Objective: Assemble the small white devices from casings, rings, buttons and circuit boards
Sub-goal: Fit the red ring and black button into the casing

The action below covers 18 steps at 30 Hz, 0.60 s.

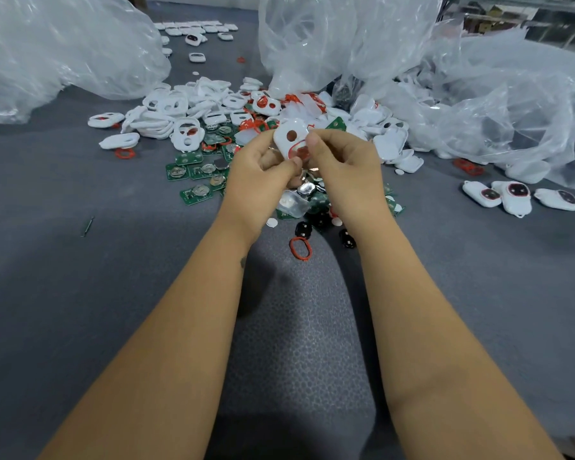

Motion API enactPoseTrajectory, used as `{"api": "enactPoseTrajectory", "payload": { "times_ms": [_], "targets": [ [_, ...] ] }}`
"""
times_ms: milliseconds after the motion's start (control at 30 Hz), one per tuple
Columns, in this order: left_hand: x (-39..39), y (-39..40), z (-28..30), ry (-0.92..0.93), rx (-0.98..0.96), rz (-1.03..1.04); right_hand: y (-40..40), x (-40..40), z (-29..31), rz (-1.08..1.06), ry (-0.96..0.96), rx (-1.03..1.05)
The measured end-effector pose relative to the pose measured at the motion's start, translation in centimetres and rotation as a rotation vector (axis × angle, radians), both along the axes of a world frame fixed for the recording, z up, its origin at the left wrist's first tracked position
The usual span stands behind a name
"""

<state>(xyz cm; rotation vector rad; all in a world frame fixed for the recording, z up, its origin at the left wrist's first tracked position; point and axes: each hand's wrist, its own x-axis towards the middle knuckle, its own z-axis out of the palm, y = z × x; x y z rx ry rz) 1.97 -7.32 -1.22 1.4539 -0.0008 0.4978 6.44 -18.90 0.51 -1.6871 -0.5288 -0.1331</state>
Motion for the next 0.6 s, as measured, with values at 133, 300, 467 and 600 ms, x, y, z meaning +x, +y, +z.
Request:
{"api": "enactPoseTrajectory", "payload": {
  "times_ms": [133,300,467,600],
  "targets": [
    [0.29,0.72,0.14,0.029,-0.128,0.161,-0.21,0.27,-0.43,-0.072,-0.093,-0.443],
    [0.45,0.72,0.42,0.070,-0.241,0.200,-0.40,0.43,-0.71,-0.037,-0.243,-0.855],
    [0.41,0.63,0.37,0.088,-0.226,0.199,-0.55,0.88,-0.78,-0.052,-0.282,-0.820],
    [0.29,0.58,0.37,0.124,-0.197,0.198,-0.16,0.27,-0.30,-0.075,-0.085,-0.388]
  ]
}}
